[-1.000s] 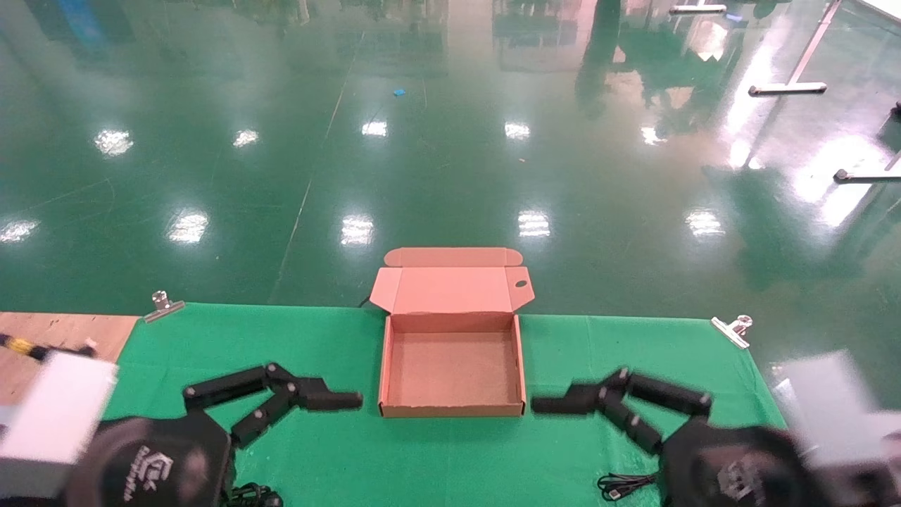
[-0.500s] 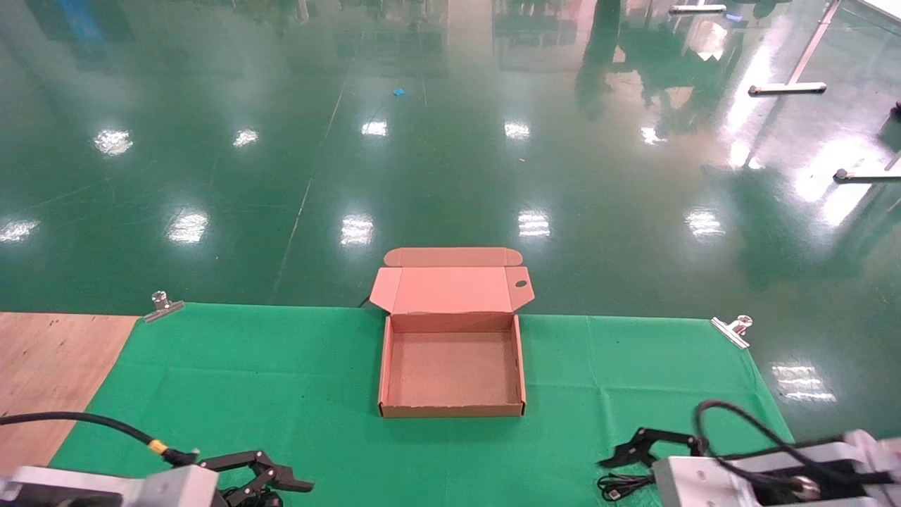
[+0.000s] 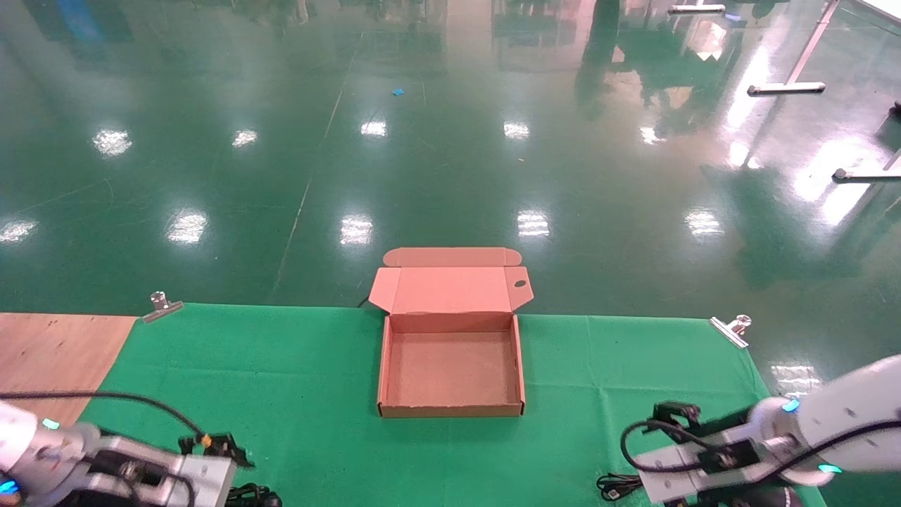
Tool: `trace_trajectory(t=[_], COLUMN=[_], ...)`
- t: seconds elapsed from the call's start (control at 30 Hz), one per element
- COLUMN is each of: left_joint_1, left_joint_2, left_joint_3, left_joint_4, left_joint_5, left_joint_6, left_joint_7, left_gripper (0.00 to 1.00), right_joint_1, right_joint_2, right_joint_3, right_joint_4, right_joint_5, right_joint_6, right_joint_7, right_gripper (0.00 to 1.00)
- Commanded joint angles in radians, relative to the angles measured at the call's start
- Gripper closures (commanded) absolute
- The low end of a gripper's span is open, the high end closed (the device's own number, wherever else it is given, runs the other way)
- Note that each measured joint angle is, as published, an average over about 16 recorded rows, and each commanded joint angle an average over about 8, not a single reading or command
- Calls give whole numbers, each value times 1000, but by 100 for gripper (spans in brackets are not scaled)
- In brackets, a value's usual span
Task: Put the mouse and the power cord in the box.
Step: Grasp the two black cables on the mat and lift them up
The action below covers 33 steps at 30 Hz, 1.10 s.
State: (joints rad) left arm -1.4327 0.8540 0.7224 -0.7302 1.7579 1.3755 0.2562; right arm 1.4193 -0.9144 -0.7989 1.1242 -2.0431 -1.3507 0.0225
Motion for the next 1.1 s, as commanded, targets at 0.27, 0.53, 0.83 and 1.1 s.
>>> trace_trajectory(t=[0.27,0.53,0.83,1.1], left_joint_1=[-61,-109,-127,-141], left_joint_2=[116,148,152,158], left_joint_3=[33,32,12,4], left_joint_4=[316,486,599,649], left_joint_5=[106,98,69,57], left_joint_6=[-164,-159,-173,-169], left_joint_7=[160,282,343,383], left_gripper=[0,0,29,100], right_joint_1=[39,74,107,138], right_joint_2=[-141,-222,-268,-277], right_joint_3=[-35,-23,5,28], right_joint_4=[-330,-614,-794,-889], right_joint_5=[-68,-33,26,69], right_joint_6=[138,225,243,232], right_joint_7=[-161,-310,-439,-522], right_gripper=[0,0,45,100])
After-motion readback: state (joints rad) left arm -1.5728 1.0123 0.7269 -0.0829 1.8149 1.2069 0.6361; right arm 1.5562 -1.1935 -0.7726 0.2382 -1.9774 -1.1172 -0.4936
